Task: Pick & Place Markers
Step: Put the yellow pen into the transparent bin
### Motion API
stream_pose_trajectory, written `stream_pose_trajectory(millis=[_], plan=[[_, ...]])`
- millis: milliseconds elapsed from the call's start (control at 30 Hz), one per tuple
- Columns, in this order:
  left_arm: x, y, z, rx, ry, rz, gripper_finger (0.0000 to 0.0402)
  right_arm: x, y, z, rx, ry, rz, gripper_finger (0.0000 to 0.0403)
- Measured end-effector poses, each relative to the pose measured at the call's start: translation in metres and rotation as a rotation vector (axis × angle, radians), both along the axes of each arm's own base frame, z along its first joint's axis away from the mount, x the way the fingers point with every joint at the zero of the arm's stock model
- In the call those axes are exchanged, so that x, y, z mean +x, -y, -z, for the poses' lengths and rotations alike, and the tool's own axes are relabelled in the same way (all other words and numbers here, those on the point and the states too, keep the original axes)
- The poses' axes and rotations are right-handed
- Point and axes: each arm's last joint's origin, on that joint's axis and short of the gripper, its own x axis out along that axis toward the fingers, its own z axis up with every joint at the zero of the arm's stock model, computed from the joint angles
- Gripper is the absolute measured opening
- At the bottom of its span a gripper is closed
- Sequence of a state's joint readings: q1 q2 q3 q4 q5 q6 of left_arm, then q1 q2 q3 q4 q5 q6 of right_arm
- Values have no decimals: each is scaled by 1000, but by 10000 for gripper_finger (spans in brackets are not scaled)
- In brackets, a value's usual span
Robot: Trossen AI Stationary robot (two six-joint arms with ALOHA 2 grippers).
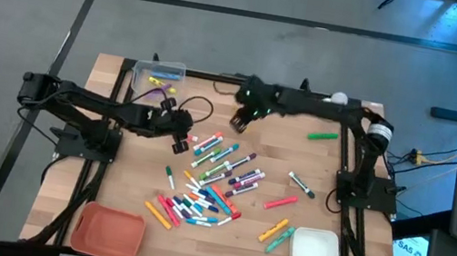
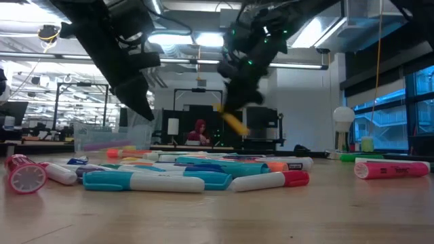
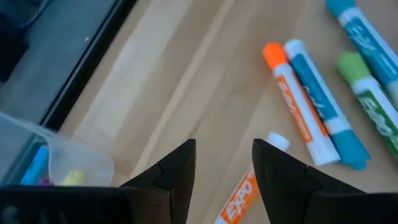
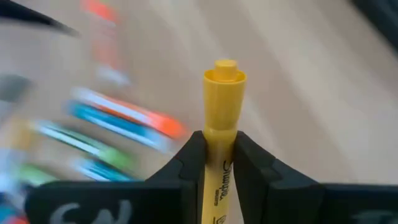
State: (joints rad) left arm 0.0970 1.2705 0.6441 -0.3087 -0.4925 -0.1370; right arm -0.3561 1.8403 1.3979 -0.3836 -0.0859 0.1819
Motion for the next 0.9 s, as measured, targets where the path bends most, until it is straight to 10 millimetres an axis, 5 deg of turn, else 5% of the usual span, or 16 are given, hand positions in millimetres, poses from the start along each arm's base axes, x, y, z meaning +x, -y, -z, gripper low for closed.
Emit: stream_pose_trajectory(millis=[200, 367, 500, 633, 900], plan=[[6, 3, -3, -60, 60, 73, 153, 12, -30, 17, 12, 327, -88, 60], [17, 8, -9, -202, 269, 201, 153, 8, -46, 34, 14, 395, -72, 61], [16, 7, 0, -268, 420, 274, 159, 0, -48, 26, 14, 438, -61, 61], [6, -6, 12, -202, 492, 153, 183, -5, -51, 18, 11, 463, -125, 61], [3, -20, 4, -218, 723, 320, 224, -1, -60, 11, -27, 525, -194, 62]])
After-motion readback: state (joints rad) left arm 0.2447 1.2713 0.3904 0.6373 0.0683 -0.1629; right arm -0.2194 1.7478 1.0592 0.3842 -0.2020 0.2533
